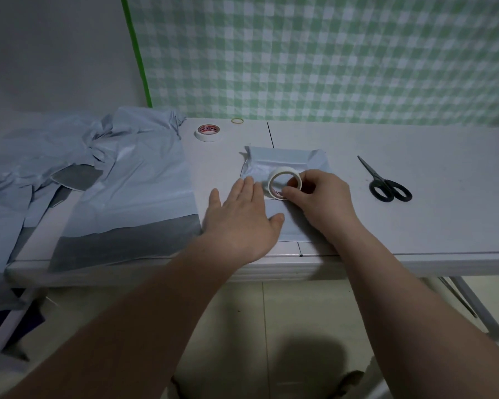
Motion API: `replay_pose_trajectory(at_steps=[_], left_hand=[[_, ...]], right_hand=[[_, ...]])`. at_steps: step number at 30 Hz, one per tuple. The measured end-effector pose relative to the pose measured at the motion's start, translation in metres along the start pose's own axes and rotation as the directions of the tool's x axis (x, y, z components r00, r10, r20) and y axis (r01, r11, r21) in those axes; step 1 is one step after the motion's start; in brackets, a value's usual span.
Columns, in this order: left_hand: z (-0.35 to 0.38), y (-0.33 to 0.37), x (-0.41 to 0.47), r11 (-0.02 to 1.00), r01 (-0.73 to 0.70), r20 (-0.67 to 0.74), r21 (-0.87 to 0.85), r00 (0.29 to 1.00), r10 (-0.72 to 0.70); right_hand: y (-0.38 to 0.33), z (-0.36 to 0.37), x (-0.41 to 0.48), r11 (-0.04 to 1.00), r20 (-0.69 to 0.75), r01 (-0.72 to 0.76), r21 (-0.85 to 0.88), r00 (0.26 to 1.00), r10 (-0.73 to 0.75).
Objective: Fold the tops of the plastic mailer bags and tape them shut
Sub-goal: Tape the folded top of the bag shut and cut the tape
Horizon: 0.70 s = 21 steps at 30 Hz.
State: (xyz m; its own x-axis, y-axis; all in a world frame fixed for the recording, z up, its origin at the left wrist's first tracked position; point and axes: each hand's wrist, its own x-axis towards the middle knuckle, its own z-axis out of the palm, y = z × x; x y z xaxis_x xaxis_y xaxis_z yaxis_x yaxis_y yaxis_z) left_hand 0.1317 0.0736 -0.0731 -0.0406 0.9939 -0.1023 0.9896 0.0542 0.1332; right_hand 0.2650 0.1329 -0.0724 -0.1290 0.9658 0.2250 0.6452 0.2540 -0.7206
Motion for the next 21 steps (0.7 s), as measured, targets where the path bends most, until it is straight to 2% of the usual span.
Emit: replay_pose_trajectory(at_steps=[5, 12, 21], left_hand=[[0.004, 0.006, -0.010, 0.999, -0.045, -0.056, 0.027, 0.997, 0.046], [0.009, 0.006, -0.013, 0.999, -0.028, -0.073, 0.022, 0.997, 0.030], [0.006, 0.007, -0.013, 0.997, -0.025, -0.031, 0.077, 0.999, 0.027]], right_hand=[[0.004, 0.004, 0.001, 0.999, -0.048, 0.049, -0.005, 0.998, -0.049], [0.005, 0.006, 0.005, 0.999, -0.117, 0.046, -0.010, 0.992, -0.047], [0.006, 0.004, 0.007, 0.981, -0.169, 0.024, -0.194, 0.984, -0.057]])
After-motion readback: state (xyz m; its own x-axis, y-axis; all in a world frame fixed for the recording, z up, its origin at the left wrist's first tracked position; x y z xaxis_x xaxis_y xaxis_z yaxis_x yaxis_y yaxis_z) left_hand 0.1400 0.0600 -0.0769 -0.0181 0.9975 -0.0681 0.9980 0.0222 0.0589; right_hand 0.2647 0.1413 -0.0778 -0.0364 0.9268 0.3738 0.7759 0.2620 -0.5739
